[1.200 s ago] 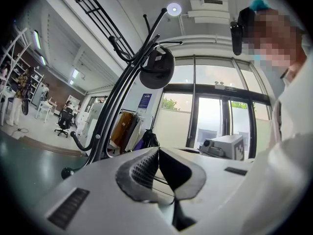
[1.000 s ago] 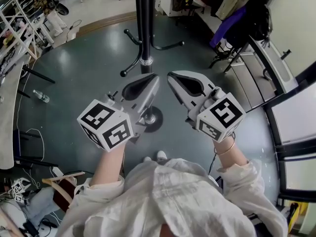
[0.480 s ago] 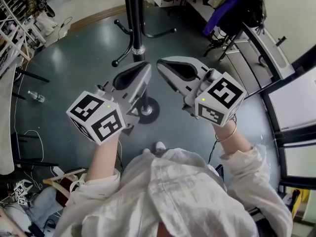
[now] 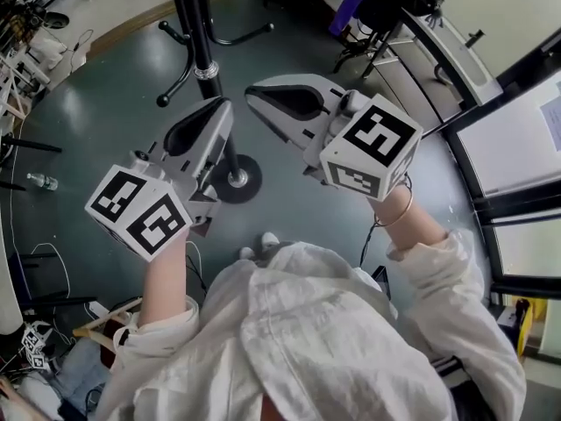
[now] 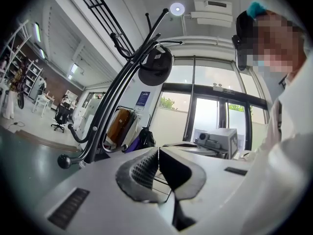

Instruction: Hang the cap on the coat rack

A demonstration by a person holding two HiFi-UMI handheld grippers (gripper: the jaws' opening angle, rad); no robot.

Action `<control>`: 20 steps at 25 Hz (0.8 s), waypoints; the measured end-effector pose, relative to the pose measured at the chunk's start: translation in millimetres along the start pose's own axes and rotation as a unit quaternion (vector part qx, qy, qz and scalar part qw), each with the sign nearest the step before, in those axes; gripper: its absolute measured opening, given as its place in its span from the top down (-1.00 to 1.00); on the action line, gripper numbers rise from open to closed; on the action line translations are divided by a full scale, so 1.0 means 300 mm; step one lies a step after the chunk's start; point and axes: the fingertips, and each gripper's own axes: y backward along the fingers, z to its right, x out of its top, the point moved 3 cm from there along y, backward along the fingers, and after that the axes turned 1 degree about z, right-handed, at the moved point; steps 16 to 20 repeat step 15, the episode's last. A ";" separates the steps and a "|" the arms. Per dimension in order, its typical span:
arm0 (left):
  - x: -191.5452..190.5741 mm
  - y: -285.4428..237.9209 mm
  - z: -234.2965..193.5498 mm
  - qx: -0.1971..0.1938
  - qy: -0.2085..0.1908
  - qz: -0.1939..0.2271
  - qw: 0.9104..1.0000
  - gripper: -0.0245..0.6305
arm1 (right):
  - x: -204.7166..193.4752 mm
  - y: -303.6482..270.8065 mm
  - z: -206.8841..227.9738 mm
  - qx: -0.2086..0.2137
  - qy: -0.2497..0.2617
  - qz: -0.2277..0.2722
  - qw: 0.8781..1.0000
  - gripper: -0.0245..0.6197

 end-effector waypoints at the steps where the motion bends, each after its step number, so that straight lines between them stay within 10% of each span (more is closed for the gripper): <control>1: -0.004 -0.002 0.002 -0.002 0.001 -0.002 1.000 0.87 | -0.001 0.003 0.002 -0.001 0.002 -0.004 1.000 0.91; 20: 0.020 -0.016 0.010 -0.003 0.009 -0.011 1.000 0.87 | 0.004 0.005 0.004 0.017 0.016 -0.042 0.999 0.91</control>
